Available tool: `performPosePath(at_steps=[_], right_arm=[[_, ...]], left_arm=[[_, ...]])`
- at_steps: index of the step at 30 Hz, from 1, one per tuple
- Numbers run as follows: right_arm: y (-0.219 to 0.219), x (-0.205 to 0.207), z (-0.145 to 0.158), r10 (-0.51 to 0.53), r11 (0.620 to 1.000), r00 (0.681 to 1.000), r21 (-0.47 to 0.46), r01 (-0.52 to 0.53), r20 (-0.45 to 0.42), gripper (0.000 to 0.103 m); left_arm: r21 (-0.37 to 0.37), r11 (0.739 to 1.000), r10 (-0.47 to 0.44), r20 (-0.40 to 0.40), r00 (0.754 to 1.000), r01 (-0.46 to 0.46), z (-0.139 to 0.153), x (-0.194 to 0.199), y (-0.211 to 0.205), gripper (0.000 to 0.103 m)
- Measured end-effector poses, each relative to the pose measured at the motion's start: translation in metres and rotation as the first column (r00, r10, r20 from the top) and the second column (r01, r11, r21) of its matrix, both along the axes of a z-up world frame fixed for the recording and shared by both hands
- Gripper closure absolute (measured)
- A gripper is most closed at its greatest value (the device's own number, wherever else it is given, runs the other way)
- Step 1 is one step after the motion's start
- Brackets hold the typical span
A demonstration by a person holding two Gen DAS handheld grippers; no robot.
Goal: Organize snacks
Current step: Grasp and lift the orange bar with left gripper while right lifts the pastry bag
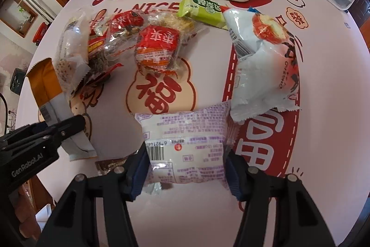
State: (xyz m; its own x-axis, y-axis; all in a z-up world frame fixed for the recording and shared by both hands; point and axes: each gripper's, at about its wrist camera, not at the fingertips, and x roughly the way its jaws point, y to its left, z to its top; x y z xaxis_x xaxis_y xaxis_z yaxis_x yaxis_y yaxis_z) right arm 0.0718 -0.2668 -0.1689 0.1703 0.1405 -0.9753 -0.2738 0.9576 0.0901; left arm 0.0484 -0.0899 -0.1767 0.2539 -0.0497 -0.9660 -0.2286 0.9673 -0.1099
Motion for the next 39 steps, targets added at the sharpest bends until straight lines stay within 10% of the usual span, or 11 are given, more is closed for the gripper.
performPosePath(at_steps=[14, 27, 39], right_arm=[[0.016, -0.001, 0.092, 0.017, 0.991, 0.988, 0.132, -0.037, 0.154, 0.045], [0.031, 0.040, 0.196, -0.083, 0.982, 0.934, 0.186, 0.018, 0.349, 0.045], [0.053, 0.123, 0.265, -0.242, 0.970, 0.825, 0.131, 0.203, 0.510, 0.044]], left_arm=[[0.189, 0.981, -0.093, 0.207, 0.974, 0.053, 0.132, -0.001, 0.023, 0.067], [0.341, 0.915, -0.338, 0.361, 0.869, 0.215, 0.258, 0.059, 0.053, 0.066], [0.285, 0.872, -0.477, 0.319, 0.819, 0.397, 0.236, 0.179, 0.062, 0.066]])
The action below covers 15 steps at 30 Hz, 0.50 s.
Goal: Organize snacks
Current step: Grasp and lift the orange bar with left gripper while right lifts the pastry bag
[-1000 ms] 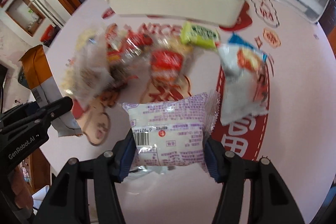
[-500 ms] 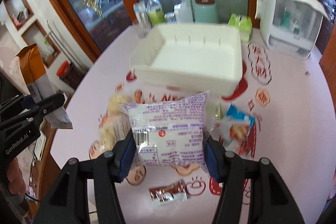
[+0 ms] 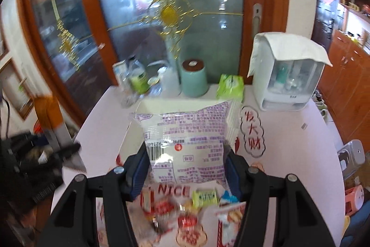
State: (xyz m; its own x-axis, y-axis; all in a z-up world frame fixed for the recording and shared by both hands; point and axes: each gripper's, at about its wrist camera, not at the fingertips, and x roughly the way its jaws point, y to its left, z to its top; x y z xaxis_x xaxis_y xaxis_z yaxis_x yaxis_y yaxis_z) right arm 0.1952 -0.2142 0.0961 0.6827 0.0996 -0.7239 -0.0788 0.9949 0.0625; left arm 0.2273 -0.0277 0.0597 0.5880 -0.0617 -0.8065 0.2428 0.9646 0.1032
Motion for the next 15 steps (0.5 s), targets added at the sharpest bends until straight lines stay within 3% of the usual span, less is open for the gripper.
performPosePath(at_steps=[7, 15], right_arm=[[0.008, 0.056, -0.039, -0.118, 0.993, 0.988, 0.016, 0.120, -0.102, 0.044], [0.016, 0.080, -0.092, -0.175, 0.984, 0.965, -0.013, 0.175, -0.197, 0.044]], left_arm=[[-0.051, 0.998, -0.042, -0.082, 0.996, 0.038, -0.052, 0.044, -0.003, 0.066], [-0.086, 0.995, -0.070, -0.150, 0.986, 0.058, -0.100, 0.080, -0.009, 0.066]])
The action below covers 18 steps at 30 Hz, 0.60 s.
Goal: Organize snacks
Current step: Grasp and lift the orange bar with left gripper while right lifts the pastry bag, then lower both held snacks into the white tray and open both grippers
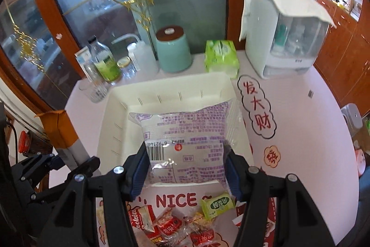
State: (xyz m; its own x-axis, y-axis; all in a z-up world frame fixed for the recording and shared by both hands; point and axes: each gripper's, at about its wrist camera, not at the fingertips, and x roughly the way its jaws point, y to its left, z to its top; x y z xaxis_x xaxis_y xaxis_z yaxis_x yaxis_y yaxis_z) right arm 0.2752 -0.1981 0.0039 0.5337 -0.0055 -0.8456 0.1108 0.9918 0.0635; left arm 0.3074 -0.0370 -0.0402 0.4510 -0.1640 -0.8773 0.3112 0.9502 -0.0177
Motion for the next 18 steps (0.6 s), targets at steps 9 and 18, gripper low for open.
performPosePath(at_steps=[9, 18], right_arm=[[-0.006, 0.024, -0.042, -0.036, 0.999, 0.996, 0.003, 0.037, -0.083, 0.043], [-0.012, 0.042, -0.071, -0.039, 0.999, 0.990, 0.006, 0.040, -0.137, 0.040]], left_arm=[[-0.004, 1.000, -0.013, -0.084, 0.996, 0.013, -0.045, 0.025, -0.013, 0.065], [0.020, 1.000, -0.019, -0.100, 0.995, 0.021, -0.062, 0.035, -0.019, 0.033]])
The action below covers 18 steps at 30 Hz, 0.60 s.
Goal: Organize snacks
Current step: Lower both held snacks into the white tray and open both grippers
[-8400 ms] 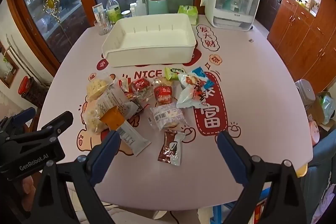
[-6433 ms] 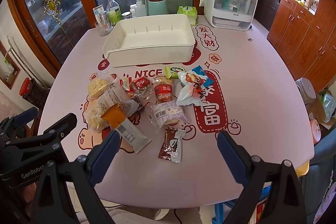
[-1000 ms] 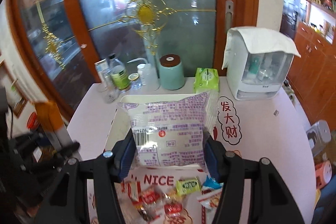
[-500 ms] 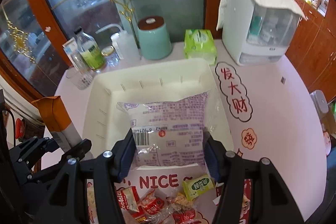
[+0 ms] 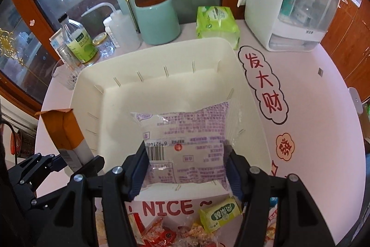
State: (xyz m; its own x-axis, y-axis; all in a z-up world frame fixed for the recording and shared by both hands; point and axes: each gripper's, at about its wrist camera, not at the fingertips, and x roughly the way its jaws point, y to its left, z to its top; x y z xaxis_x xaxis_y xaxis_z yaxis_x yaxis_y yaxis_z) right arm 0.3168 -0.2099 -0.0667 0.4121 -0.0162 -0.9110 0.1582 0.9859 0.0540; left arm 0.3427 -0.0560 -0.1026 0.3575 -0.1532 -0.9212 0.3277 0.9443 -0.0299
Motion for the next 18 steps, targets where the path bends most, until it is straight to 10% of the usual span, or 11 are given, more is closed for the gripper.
performPosePath(at_steps=[2, 18], right_arm=[[0.001, 0.002, -0.004, 0.007, 1.000, 1.000, 0.000, -0.007, -0.010, 0.039], [-0.008, -0.013, 0.013, -0.025, 0.998, 0.995, 0.059, 0.019, 0.093, 0.038]], left_arm=[[0.004, 1.000, 0.013, 0.020, 1.000, -0.013, 0.002, -0.001, 0.001, 0.011], [-0.015, 1.000, 0.017, 0.125, 0.992, -0.016, 0.029, -0.025, 0.010, 0.010]])
